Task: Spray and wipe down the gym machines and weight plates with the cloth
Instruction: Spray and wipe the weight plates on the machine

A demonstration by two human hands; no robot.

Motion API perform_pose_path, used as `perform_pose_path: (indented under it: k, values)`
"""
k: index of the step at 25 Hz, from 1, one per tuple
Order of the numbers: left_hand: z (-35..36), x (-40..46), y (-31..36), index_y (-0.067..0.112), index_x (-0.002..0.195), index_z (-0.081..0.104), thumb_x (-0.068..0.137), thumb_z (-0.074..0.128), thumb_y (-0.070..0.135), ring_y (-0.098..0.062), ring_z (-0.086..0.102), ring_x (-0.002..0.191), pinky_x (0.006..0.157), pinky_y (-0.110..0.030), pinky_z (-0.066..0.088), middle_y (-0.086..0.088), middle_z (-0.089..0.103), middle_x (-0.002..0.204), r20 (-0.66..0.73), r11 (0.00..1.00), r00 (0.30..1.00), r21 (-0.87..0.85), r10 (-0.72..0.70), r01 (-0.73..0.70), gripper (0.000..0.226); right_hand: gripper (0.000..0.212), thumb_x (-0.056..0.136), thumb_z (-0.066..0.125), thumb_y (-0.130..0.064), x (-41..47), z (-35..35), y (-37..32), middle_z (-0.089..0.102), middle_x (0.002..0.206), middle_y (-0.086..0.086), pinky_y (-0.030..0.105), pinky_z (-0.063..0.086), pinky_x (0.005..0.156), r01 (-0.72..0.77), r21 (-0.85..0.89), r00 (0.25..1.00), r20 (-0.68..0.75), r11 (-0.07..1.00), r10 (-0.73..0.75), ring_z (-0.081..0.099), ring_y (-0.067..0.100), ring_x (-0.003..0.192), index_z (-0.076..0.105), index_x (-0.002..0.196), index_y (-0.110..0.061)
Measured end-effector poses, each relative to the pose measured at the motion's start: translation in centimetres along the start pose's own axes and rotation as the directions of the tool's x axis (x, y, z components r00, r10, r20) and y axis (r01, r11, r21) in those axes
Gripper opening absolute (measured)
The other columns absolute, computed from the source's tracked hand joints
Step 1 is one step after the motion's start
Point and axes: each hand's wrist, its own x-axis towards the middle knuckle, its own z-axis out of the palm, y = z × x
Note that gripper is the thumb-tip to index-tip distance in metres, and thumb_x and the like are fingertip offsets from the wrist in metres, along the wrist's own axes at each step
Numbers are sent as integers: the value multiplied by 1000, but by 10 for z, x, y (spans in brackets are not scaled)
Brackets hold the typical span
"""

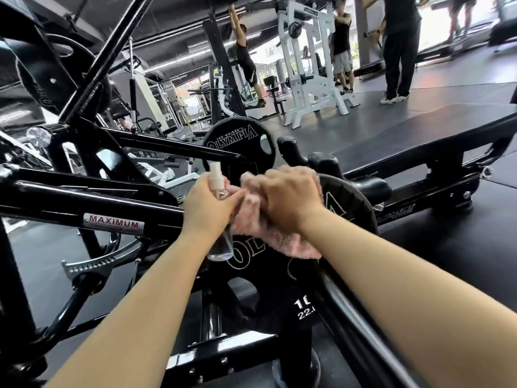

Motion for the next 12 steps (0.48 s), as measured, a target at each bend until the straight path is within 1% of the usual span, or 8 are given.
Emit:
perform_pose_path:
  k: [2, 3, 5, 7, 8, 9, 11, 12]
  values:
    - [15, 3, 12, 22, 84, 50, 73, 79, 17, -8, 57, 69, 76, -27, 47, 12, 59, 73, 127, 998, 992, -60, 5, 2, 31, 43, 98, 25, -45, 8, -8, 28, 65, 113, 10, 39, 42, 85, -203, 65, 976, 97, 977, 196, 59, 32, 104, 61, 114, -25]
    - [23, 4, 18, 22, 83, 50, 72, 80, 17, -10, 57, 72, 75, -26, 46, 11, 59, 73, 151, 999, 988, -42, 21, -15, 32, 45, 99, 24, -45, 10, -11, 43, 62, 119, 13, 39, 41, 86, -305, 110, 944, 166, 946, 285, 57, 33, 109, 60, 118, -25]
    - [41, 6, 30, 18, 87, 52, 74, 77, 20, -15, 54, 78, 65, -22, 35, 6, 56, 77, 139, 988, 988, 127, 74, -92, 28, 46, 101, 23, -42, 8, -10, 69, 57, 128, 16, 38, 38, 88, -458, 186, 875, 266, 869, 405, 52, 35, 116, 58, 123, -21]
    - [51, 7, 46, 14, 92, 53, 81, 68, 24, -19, 53, 85, 63, -22, 30, 2, 55, 84, 134, 955, 981, 245, 139, -169, 21, 47, 101, 24, -40, 0, -4, 89, 54, 130, 19, 39, 36, 90, -537, 296, 834, 328, 790, 444, 50, 36, 117, 59, 122, -16]
    - [56, 9, 51, 13, 93, 53, 82, 66, 24, -20, 54, 88, 64, -23, 30, 1, 57, 87, 152, 948, 976, 252, 158, -193, 21, 49, 101, 25, -41, -5, 0, 97, 55, 128, 20, 38, 35, 90, -576, 382, 814, 351, 723, 463, 50, 37, 115, 62, 117, -13]
    - [60, 10, 56, 12, 95, 54, 81, 67, 25, -20, 55, 91, 66, -24, 33, 0, 60, 92, 174, 948, 971, 243, 164, -204, 23, 52, 101, 27, -42, -11, 3, 102, 59, 121, 21, 37, 35, 88, -605, 459, 796, 359, 651, 487, 52, 35, 111, 67, 107, -10]
    - [63, 14, 61, 11, 96, 56, 74, 75, 27, -20, 58, 94, 72, -25, 41, -2, 65, 97, 229, 959, 964, 214, 133, -183, 33, 53, 95, 35, -51, -18, 11, 112, 59, 102, 16, 32, 34, 81, -656, 562, 744, 366, 505, 559, 51, 26, 98, 67, 79, -12]
    - [63, 16, 63, 11, 97, 57, 71, 79, 30, -19, 59, 94, 75, -26, 43, -2, 66, 98, 257, 963, 959, 208, 117, -173, 39, 53, 89, 37, -54, -21, 19, 119, 60, 101, 15, 31, 36, 82, -676, 589, 714, 375, 443, 591, 51, 23, 97, 67, 79, -11]
